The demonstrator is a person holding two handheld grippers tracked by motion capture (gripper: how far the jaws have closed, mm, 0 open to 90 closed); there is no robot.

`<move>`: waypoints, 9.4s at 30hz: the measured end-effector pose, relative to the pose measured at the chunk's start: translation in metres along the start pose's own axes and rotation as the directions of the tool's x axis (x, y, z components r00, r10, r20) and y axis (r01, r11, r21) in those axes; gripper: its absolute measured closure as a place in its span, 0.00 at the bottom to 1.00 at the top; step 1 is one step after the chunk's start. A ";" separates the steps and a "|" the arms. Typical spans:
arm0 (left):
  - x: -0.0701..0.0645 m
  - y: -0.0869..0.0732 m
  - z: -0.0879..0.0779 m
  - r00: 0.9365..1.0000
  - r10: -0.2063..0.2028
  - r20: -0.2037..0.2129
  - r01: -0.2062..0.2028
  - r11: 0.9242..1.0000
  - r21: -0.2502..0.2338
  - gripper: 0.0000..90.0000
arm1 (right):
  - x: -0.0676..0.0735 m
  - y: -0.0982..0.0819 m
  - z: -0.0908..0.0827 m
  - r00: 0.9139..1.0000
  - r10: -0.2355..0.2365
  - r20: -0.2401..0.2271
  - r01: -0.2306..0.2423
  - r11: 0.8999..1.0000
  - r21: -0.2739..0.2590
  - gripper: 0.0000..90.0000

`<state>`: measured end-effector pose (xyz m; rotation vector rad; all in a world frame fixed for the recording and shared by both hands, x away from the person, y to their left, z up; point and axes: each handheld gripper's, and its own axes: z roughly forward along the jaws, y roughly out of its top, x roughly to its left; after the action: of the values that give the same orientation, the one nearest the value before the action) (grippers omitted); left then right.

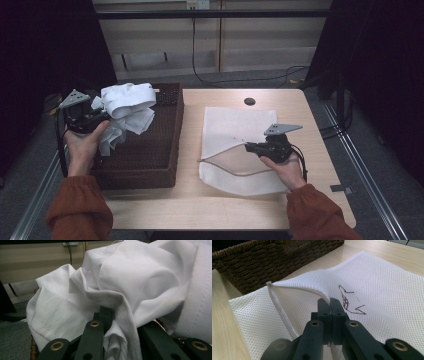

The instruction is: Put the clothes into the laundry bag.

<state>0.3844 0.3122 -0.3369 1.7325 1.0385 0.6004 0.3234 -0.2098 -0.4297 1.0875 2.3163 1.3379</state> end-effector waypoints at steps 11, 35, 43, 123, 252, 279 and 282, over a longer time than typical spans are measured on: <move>-0.005 0.003 -0.010 1.000 0.003 0.014 -0.003 0.999 -0.051 0.88 | 0.000 0.000 0.000 1.000 0.003 -0.004 -0.003 1.000 -0.003 0.98; -0.040 0.009 -0.018 0.995 0.048 0.087 -0.036 0.990 -0.135 0.88 | 0.000 0.000 0.001 1.000 0.002 -0.010 -0.002 1.000 -0.003 0.98; -0.056 0.009 -0.018 0.987 0.077 0.139 -0.055 0.986 -0.154 0.88 | 0.000 0.000 0.001 1.000 0.002 -0.009 -0.002 1.000 -0.003 0.98; -0.230 -0.009 0.015 0.852 0.287 0.437 -0.267 0.958 -0.108 0.88 | -0.002 0.000 0.002 0.999 0.026 -0.028 -0.026 1.000 -0.014 0.98; -0.308 -0.137 0.134 0.635 0.278 0.721 -0.588 0.779 0.218 0.36 | 0.004 -0.008 0.008 0.999 0.007 -0.046 -0.005 0.999 0.034 0.98; -0.273 -0.099 0.123 0.738 0.189 0.648 -0.394 0.900 0.186 0.75 | 0.005 -0.007 0.006 0.998 0.014 -0.058 -0.012 1.000 0.027 0.98; -0.273 -0.100 0.127 0.758 0.193 0.623 -0.392 0.899 0.198 0.75 | 0.005 -0.007 0.006 0.998 0.016 -0.055 -0.014 0.999 0.030 0.98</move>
<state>0.3073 0.0300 -0.4593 2.1995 0.4206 0.0421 0.3201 -0.2048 -0.4380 1.0922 2.3792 1.3589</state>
